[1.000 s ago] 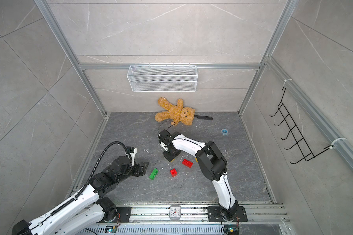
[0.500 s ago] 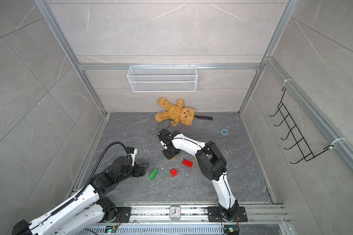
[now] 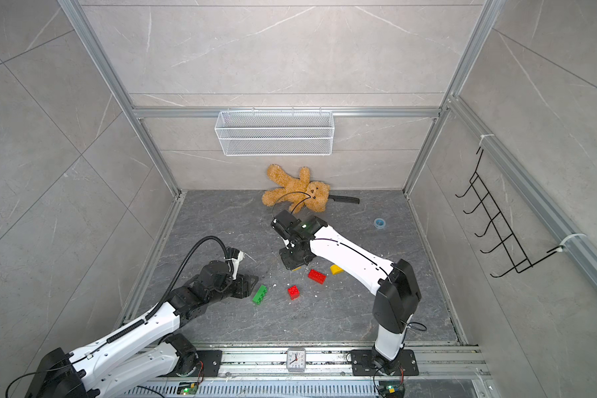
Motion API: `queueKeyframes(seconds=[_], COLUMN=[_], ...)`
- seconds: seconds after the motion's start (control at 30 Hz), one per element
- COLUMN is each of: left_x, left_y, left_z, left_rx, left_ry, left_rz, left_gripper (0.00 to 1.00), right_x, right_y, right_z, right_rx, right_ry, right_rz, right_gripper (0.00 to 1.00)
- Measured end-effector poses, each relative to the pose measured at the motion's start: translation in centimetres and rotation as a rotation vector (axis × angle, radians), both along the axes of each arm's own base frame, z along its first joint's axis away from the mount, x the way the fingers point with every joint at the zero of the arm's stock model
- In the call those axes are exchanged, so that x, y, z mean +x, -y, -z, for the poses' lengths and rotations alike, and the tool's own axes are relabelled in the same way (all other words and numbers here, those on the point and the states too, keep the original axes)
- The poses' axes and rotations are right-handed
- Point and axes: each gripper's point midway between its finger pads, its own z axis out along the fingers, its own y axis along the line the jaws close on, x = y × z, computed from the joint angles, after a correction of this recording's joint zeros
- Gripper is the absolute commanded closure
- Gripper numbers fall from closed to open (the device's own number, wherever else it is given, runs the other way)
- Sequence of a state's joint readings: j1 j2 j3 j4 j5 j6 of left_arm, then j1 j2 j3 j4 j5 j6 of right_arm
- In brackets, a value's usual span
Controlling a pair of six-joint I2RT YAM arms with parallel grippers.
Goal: Assemble an ice cream with lego
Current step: Pick up the lego brick from the center of the board, then assemble the lego brick with the lego brick.
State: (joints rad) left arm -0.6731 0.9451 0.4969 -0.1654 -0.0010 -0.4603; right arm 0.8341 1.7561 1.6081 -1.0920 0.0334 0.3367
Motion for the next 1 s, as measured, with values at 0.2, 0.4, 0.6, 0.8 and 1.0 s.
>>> queueKeyframes(seconds=[0.2, 0.4, 0.6, 0.8, 1.0], left_x=[0.1, -0.2, -0.3, -0.3, -0.3], left_y=[0.7, 0.7, 0.7, 0.7, 0.7], left_z=[1.2, 2.2, 2.2, 2.2, 2.1], left_rx=[-0.003, 0.001, -0.002, -0.002, -0.004], left_ry=[-0.035, -0.054, -0.057, -0.058, -0.054], left_rz=[0.023, 0.031, 0.035, 0.035, 0.034], left_gripper=[0.38, 0.38, 0.39, 0.39, 0.39], right_x=[-3.3, -3.9, -3.6, -3.3, -3.0], right_y=[0.5, 0.5, 0.2, -0.6, -1.0], right_z=[4.2, 5.9, 7.5, 8.1, 7.8], right_rx=[-0.087, -0.111, -0.151, -0.166, -0.16], right_ry=[-0.088, -0.1, -0.098, -0.086, -0.079], right_rz=[0.001, 0.0, 0.007, -0.004, -0.004], right_gripper=[0.85, 0.87, 0.88, 0.9, 0.9])
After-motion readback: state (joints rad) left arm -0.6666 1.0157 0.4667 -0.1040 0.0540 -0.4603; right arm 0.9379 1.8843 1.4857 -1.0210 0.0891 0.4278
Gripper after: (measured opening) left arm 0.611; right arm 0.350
